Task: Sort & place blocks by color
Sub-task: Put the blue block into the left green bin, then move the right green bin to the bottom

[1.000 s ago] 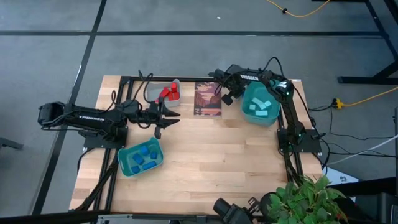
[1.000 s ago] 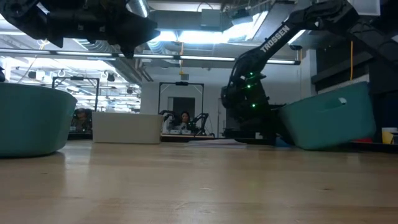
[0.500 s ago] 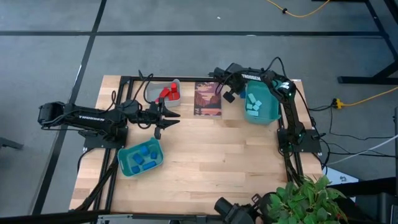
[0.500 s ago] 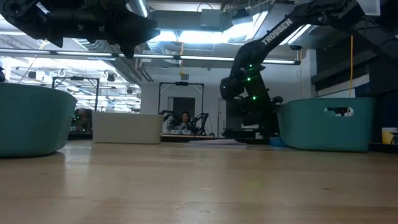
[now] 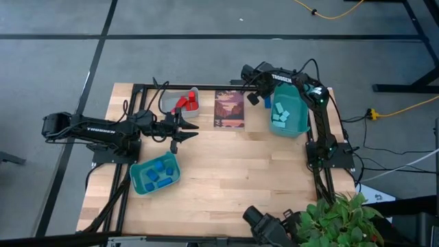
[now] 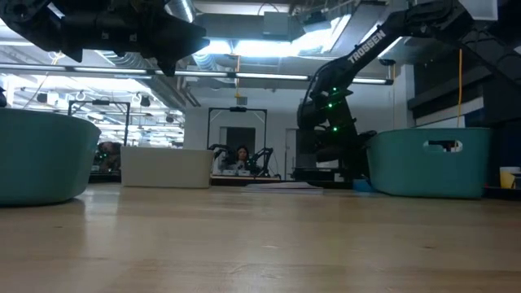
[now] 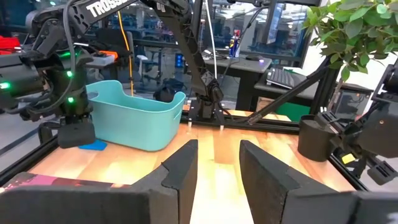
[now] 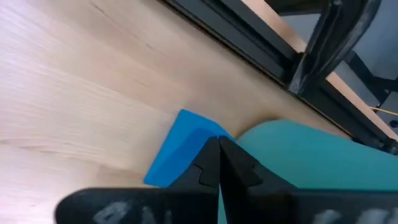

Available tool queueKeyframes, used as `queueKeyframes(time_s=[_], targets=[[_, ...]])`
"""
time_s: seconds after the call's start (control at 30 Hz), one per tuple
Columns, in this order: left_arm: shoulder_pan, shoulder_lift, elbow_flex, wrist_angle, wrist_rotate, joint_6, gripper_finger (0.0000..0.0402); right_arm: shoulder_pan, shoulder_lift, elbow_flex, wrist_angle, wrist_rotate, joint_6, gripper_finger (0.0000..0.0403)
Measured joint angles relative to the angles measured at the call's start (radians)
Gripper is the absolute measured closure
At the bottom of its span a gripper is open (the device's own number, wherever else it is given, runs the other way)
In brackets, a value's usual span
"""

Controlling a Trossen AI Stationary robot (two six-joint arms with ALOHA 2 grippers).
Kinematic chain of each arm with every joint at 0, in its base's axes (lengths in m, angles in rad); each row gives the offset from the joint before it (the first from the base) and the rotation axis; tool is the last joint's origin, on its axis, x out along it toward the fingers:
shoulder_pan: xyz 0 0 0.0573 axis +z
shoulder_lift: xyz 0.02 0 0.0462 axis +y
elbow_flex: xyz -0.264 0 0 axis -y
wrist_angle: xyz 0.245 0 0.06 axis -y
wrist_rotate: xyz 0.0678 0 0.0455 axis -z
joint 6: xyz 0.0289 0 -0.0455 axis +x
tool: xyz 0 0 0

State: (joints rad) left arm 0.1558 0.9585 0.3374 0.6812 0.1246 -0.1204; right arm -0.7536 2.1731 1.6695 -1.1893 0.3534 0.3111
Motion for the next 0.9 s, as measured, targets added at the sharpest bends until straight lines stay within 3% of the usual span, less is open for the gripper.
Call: queueKeyframes(time_s=[0.33,0.57,0.7,0.9], targets=[[0.000,0.000,0.000,0.000,0.000,0.000,0.0290,0.021,0.004,0.007,0.030,-0.024,0.057,0.0403],[0.000,0.000,0.000,0.000,0.000,0.000,0.0290,0.107,-0.011,0.008,0.060,0.035,0.052,0.0403],[-0.002,0.000,0.000,-0.003,0.000,0.000,0.0290,0.109,-0.110,-0.057,0.176,0.036,0.055,0.0403],[-0.002,0.000,0.000,-0.002,0.000,0.001,0.0290,0.109,-0.332,-0.304,0.455,-0.009,0.068,0.0403]])
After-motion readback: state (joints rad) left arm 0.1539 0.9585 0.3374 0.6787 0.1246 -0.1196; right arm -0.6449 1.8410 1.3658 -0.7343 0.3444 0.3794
